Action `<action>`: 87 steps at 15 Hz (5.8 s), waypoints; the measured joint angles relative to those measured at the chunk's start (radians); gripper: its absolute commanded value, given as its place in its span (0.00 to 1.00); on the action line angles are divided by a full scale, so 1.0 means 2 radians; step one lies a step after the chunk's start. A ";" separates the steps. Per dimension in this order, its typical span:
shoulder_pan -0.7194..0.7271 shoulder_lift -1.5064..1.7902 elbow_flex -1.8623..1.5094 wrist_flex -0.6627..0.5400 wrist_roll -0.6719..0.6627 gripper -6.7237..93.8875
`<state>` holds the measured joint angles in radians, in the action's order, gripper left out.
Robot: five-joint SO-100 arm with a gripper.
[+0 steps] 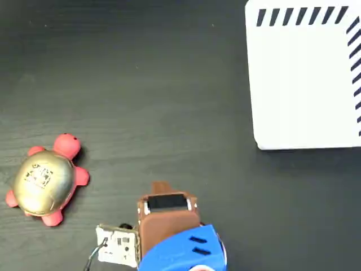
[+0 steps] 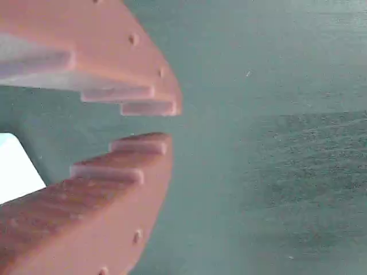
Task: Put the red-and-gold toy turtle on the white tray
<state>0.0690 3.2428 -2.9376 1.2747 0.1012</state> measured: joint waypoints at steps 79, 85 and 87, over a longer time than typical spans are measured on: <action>0.258 -0.815 0.482 0.010 -0.293 0.77; 0.270 -0.845 0.467 -0.012 -0.287 0.77; 0.268 -0.857 0.466 -0.025 -0.288 0.77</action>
<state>0.6059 1.5278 -2.0049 1.2241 -0.4740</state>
